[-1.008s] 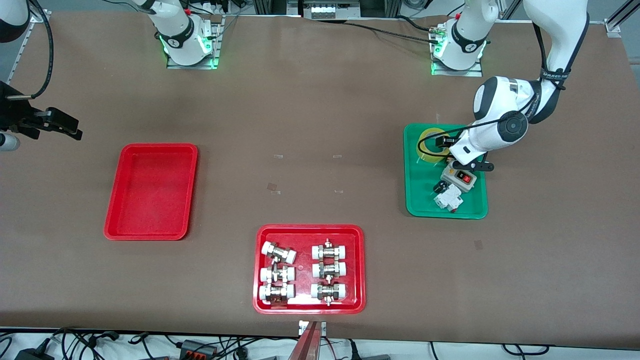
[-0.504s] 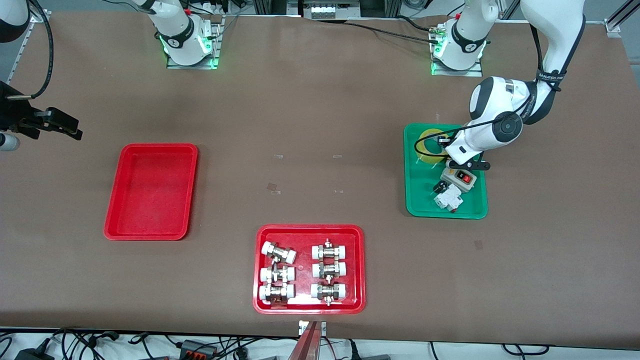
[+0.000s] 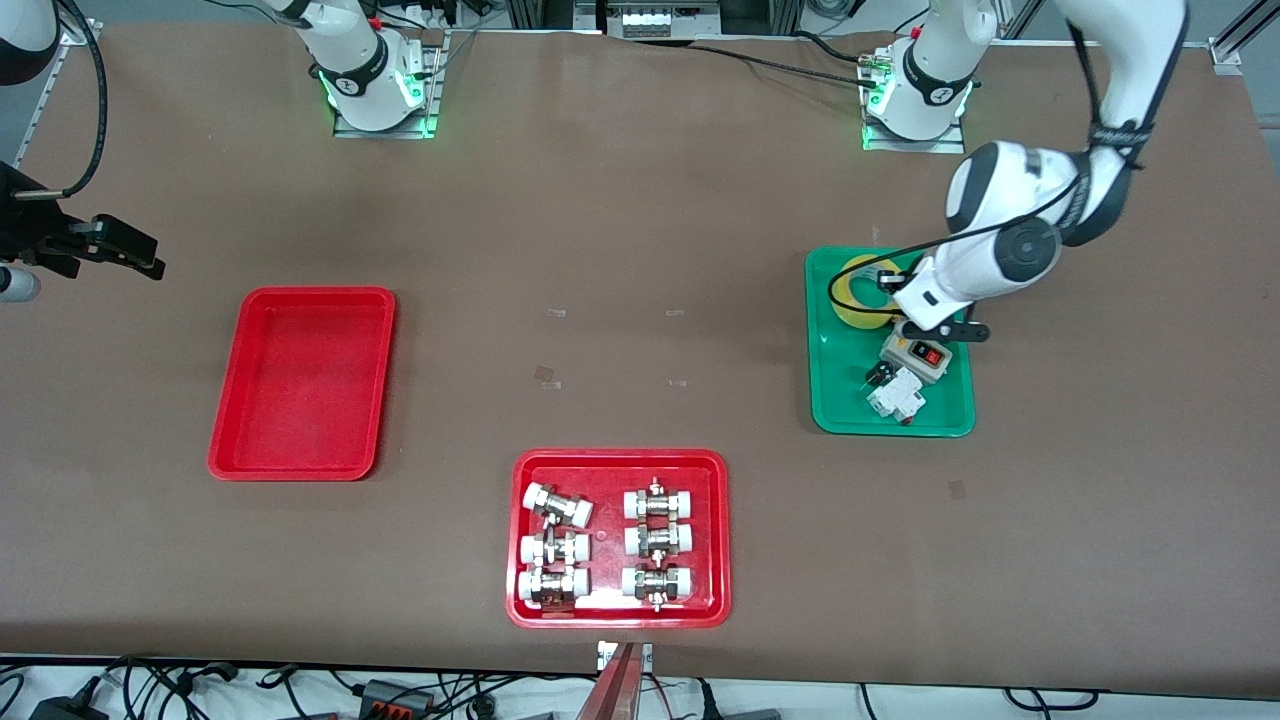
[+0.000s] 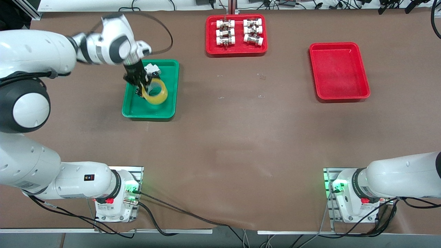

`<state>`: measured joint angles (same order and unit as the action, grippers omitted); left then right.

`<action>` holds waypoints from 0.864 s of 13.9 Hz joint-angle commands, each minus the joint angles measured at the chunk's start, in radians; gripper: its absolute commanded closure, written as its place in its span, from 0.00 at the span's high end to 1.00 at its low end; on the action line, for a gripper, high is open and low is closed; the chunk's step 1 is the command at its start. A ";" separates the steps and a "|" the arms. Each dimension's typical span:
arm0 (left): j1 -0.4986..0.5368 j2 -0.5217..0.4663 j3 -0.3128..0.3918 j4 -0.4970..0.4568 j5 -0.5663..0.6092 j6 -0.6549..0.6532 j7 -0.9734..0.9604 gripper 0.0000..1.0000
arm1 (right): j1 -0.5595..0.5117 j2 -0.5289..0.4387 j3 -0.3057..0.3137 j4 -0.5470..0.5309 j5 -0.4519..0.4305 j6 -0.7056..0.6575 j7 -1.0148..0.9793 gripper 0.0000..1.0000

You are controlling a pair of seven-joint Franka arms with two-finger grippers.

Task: Left arm passes tape to right arm into tray
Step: 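Lower the left gripper and grasp the tape roll's rim, then lift the tape with the left gripper while the right gripper approaches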

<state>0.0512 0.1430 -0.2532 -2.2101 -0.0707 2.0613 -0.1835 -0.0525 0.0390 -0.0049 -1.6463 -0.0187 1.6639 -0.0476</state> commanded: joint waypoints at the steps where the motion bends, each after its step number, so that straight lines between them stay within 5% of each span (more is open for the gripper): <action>1: 0.009 -0.017 -0.012 0.143 -0.153 -0.163 -0.016 0.10 | 0.008 0.011 -0.006 0.000 0.003 -0.006 -0.012 1.00; 3: 0.003 -0.017 -0.020 0.214 -0.274 -0.260 -0.037 0.10 | 0.017 0.024 -0.004 0.000 0.020 0.005 -0.011 1.00; 8: -0.001 0.012 -0.204 0.384 -0.507 -0.260 -0.313 0.10 | 0.062 0.076 -0.004 0.016 0.019 -0.009 0.002 1.00; 12: -0.005 0.046 -0.363 0.467 -0.549 -0.091 -0.519 0.10 | 0.108 0.150 -0.004 0.020 0.020 -0.056 -0.011 1.00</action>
<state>0.0391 0.1462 -0.5454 -1.7985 -0.5813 1.8976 -0.6257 0.0343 0.1567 -0.0014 -1.6471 -0.0081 1.6382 -0.0475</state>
